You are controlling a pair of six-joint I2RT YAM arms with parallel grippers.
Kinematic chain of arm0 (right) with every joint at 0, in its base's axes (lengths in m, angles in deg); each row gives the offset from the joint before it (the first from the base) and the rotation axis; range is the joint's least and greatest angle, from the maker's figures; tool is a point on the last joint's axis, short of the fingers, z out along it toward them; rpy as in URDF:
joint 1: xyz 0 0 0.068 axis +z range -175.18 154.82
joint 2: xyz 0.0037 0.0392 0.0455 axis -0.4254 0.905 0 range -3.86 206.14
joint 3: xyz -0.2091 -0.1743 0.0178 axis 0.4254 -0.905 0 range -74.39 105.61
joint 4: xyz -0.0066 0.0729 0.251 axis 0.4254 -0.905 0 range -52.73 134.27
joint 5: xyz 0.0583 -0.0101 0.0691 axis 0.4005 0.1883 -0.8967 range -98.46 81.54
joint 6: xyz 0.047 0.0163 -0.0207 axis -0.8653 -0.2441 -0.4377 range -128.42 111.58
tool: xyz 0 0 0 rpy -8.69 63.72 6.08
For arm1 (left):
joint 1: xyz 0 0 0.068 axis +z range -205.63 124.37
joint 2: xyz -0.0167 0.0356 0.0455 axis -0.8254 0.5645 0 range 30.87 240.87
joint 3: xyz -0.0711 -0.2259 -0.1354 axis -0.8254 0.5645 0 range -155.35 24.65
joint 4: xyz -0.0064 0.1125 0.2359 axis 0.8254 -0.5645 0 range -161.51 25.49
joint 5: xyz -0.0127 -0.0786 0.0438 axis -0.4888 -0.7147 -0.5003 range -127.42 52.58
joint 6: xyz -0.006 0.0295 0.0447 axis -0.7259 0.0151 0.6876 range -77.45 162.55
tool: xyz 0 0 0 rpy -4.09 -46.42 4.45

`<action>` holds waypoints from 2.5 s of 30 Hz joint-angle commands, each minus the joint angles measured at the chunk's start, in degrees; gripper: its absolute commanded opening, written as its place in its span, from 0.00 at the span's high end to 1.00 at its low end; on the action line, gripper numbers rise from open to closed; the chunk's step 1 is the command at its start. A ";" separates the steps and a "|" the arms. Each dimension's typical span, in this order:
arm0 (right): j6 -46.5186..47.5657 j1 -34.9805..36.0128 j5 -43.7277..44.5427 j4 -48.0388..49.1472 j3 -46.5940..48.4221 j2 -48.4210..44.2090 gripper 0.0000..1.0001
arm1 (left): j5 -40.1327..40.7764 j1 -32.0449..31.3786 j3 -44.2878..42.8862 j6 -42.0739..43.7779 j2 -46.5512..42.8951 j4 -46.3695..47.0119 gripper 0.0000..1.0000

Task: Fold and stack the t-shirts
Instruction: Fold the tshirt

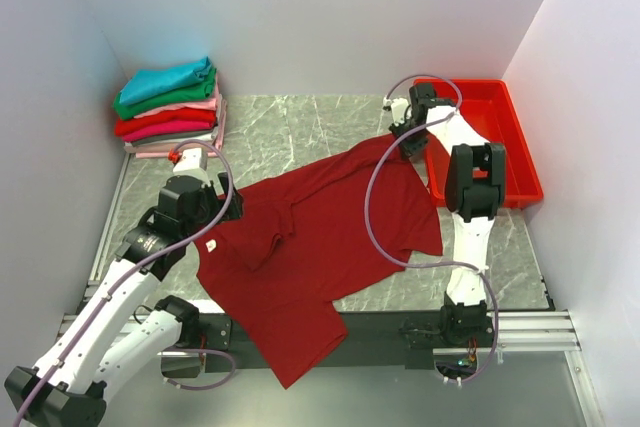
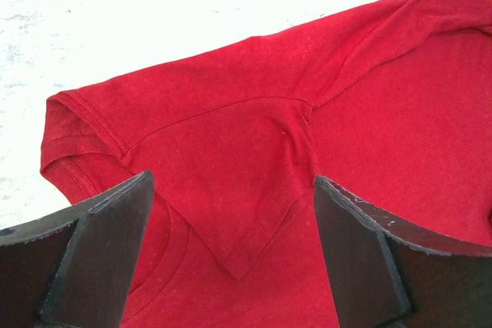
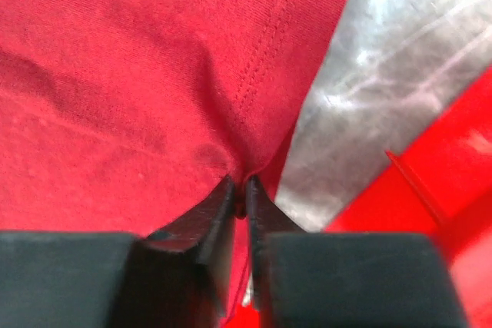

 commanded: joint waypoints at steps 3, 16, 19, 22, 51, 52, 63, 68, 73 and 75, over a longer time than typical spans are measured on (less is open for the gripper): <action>2.88 -0.09 4.16 1.92 -2.10 -5.79 0.60 | -0.70 0.19 0.57 0.81 0.24 1.96 0.11; 4.37 1.48 -4.42 -1.32 1.32 -10.71 0.50 | -2.63 0.19 0.66 -0.41 1.64 2.75 0.10; 4.03 3.24 -4.54 -1.94 3.69 -8.79 0.50 | -3.16 0.19 1.27 -3.13 2.78 3.54 0.11; 1.83 3.68 -1.99 -2.03 8.78 -3.00 0.52 | -2.63 0.37 2.15 -6.64 3.66 4.33 0.11; 12.02 3.60 4.25 -7.04 9.24 2.74 0.49 | -5.26 0.37 4.26 -8.77 4.63 6.09 0.12; 12.37 3.60 4.60 -6.52 8.71 2.39 0.50 | -5.35 0.37 4.26 -8.77 4.81 6.09 0.12; 12.81 3.68 4.43 -6.95 8.00 2.82 0.67 | -5.00 0.37 4.44 -8.77 4.72 6.00 0.12; 13.43 3.60 6.53 -5.91 6.26 1.33 0.93 | -4.74 0.37 4.26 -8.86 4.90 6.00 0.12; 14.92 3.51 10.49 -2.74 3.17 -1.83 0.95 | -3.77 0.37 4.26 -9.12 5.07 5.65 0.12; 15.27 3.51 11.45 -2.65 2.73 -2.18 0.95 | -3.51 0.37 4.09 -9.30 5.16 5.56 0.12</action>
